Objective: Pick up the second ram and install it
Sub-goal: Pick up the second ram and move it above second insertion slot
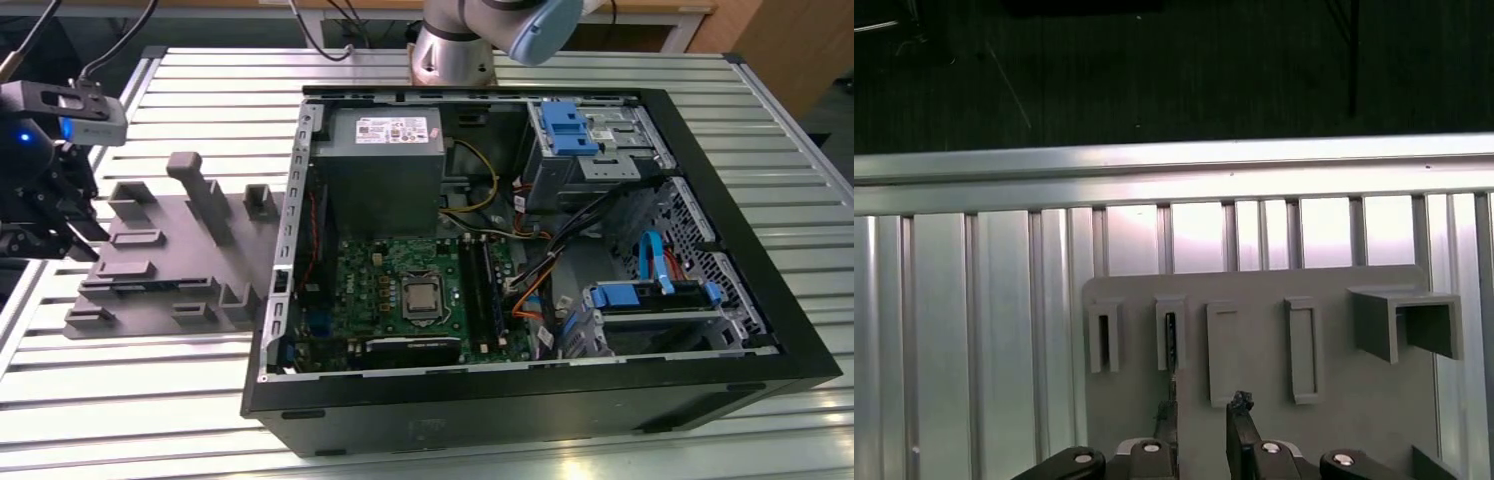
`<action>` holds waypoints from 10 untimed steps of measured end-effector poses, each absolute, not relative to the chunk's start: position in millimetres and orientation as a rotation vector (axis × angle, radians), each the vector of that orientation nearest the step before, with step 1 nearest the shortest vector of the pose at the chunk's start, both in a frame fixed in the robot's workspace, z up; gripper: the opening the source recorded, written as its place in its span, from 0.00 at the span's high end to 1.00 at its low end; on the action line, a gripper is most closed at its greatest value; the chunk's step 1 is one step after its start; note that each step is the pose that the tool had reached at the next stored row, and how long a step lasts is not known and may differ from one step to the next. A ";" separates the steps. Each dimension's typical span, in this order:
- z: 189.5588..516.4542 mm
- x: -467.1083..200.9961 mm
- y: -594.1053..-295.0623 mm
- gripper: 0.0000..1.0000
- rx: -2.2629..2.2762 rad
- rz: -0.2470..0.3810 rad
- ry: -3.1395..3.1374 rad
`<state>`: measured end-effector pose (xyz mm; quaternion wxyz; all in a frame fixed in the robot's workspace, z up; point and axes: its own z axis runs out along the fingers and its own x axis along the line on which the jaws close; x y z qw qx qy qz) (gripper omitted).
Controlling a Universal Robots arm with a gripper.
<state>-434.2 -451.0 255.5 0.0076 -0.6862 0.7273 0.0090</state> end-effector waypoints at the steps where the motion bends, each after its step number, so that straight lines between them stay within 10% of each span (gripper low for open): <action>1: 255.1 -434.2 -451.8 0.67 -2.145 0.028 2.274; 10: 245.8 -429.6 -452.8 0.67 -2.145 0.028 2.274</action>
